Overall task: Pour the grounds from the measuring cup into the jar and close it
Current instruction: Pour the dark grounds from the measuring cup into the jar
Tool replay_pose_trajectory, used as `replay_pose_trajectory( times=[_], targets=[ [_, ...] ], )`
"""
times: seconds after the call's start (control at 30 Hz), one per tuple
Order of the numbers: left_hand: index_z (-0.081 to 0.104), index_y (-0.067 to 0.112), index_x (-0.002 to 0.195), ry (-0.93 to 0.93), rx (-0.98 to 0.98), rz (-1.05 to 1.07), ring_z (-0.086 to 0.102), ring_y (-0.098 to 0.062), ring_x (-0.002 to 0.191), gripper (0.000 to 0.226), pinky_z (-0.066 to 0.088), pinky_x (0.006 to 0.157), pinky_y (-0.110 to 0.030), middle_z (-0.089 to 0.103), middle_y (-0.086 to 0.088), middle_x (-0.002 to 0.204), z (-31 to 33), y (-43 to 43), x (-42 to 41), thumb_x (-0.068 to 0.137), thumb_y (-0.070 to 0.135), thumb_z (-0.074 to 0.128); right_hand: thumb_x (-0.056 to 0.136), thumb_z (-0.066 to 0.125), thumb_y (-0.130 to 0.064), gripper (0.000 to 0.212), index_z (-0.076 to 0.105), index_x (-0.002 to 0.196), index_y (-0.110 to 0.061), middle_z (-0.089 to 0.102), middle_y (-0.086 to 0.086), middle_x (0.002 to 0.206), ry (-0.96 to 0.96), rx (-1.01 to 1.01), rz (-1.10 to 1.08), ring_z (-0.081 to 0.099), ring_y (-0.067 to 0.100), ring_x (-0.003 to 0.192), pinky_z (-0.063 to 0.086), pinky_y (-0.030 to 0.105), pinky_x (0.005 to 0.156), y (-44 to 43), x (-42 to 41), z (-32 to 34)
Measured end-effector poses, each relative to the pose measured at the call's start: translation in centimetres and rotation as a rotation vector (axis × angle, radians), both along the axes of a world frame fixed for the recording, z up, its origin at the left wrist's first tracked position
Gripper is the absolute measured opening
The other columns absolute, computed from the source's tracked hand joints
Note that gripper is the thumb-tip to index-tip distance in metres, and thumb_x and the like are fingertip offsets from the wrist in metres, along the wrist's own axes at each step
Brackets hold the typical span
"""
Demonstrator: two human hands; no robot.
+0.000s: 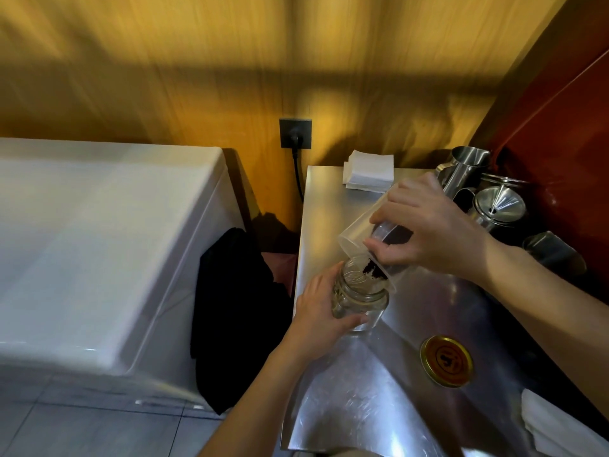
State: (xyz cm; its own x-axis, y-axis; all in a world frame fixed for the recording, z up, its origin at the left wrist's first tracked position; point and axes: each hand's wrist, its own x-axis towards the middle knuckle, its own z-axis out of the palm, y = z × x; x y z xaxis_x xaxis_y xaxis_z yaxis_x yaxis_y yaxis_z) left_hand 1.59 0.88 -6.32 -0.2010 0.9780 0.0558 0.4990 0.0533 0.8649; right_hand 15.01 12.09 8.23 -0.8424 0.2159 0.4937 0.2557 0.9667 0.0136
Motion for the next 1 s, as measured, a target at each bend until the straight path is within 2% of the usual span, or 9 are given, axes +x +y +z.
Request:
replay_pose_trajectory(
  times=[0.1, 0.23, 0.3, 0.37, 0.53, 0.7, 0.87, 1.0],
  targets=[
    [0.029, 0.033, 0.138, -0.004, -0.004, 0.005, 0.038, -0.013, 0.123, 0.087, 0.032, 0.106, -0.041, 0.04, 0.01, 0.126, -0.12, 0.0, 0.03, 0.067, 0.042, 0.077, 0.077, 0.062, -0.034, 0.034, 0.064, 0.07, -0.001, 0.061, 0.015, 0.064, -0.001, 0.019, 0.024, 0.053, 0.03, 0.063, 0.031, 0.038, 0.066, -0.14, -0.05, 0.09],
    [0.026, 0.038, 0.138, -0.008, -0.017, 0.01, 0.036, -0.009, 0.12, 0.087, 0.031, 0.106, -0.039, 0.037, 0.013, 0.125, -0.18, -0.06, 0.08, 0.065, 0.05, 0.072, 0.078, 0.057, -0.036, 0.037, 0.063, 0.07, 0.0, 0.062, 0.016, 0.065, -0.006, 0.023, 0.039, 0.055, 0.031, 0.065, 0.04, 0.046, 0.065, -0.28, -0.09, 0.34],
    [0.026, 0.038, 0.138, -0.015, -0.023, 0.013, 0.036, -0.011, 0.122, 0.087, 0.031, 0.107, -0.041, 0.037, 0.013, 0.126, -0.2, -0.06, 0.06, 0.065, 0.05, 0.072, 0.075, 0.066, -0.031, 0.032, 0.063, 0.069, 0.001, 0.062, 0.016, 0.064, -0.004, 0.032, 0.037, 0.055, 0.032, 0.064, 0.041, 0.048, 0.064, -0.33, -0.27, 0.3],
    [0.027, 0.036, 0.138, -0.017, -0.027, 0.013, 0.037, -0.013, 0.123, 0.088, 0.031, 0.107, -0.043, 0.038, 0.01, 0.128, -0.22, -0.08, 0.04, 0.064, 0.049, 0.072, 0.073, 0.069, -0.027, 0.029, 0.063, 0.068, 0.001, 0.061, 0.016, 0.063, 0.0, 0.04, 0.042, 0.055, 0.032, 0.063, 0.041, 0.047, 0.063, -0.34, -0.34, 0.13],
    [0.027, 0.036, 0.138, -0.012, -0.027, 0.018, 0.037, -0.012, 0.124, 0.087, 0.031, 0.107, -0.043, 0.039, 0.011, 0.128, -0.31, -0.07, -0.03, 0.065, 0.049, 0.072, 0.077, 0.051, -0.036, 0.039, 0.062, 0.069, 0.001, 0.06, 0.015, 0.065, 0.006, 0.03, 0.058, 0.055, 0.033, 0.066, 0.037, 0.044, 0.066, -0.21, -0.15, 0.01],
    [0.028, 0.036, 0.138, -0.018, -0.02, 0.022, 0.038, -0.011, 0.122, 0.087, 0.033, 0.106, -0.042, 0.039, 0.013, 0.125, -0.43, -0.06, 0.03, 0.064, 0.048, 0.073, 0.076, 0.052, -0.035, 0.038, 0.063, 0.068, 0.0, 0.063, 0.015, 0.067, 0.007, 0.054, 0.08, 0.057, 0.035, 0.067, 0.04, 0.046, 0.067, -0.31, -0.17, -0.14],
    [0.027, 0.037, 0.138, -0.024, -0.023, 0.025, 0.036, -0.012, 0.124, 0.087, 0.03, 0.107, -0.041, 0.037, 0.013, 0.127, -0.39, -0.14, 0.05, 0.064, 0.048, 0.071, 0.078, 0.053, -0.035, 0.038, 0.064, 0.068, 0.001, 0.062, 0.015, 0.066, 0.01, 0.053, 0.075, 0.055, 0.031, 0.066, 0.029, 0.039, 0.068, -0.08, -0.15, -0.28],
    [0.027, 0.035, 0.139, -0.019, -0.028, 0.013, 0.036, -0.013, 0.125, 0.087, 0.029, 0.108, -0.043, 0.039, 0.007, 0.133, -0.21, -0.14, 0.09, 0.065, 0.049, 0.07, 0.078, 0.053, -0.036, 0.039, 0.065, 0.071, 0.0, 0.063, 0.016, 0.068, 0.001, 0.054, 0.067, 0.056, 0.032, 0.068, 0.028, 0.036, 0.069, 0.51, -0.14, -0.04]
  ],
)
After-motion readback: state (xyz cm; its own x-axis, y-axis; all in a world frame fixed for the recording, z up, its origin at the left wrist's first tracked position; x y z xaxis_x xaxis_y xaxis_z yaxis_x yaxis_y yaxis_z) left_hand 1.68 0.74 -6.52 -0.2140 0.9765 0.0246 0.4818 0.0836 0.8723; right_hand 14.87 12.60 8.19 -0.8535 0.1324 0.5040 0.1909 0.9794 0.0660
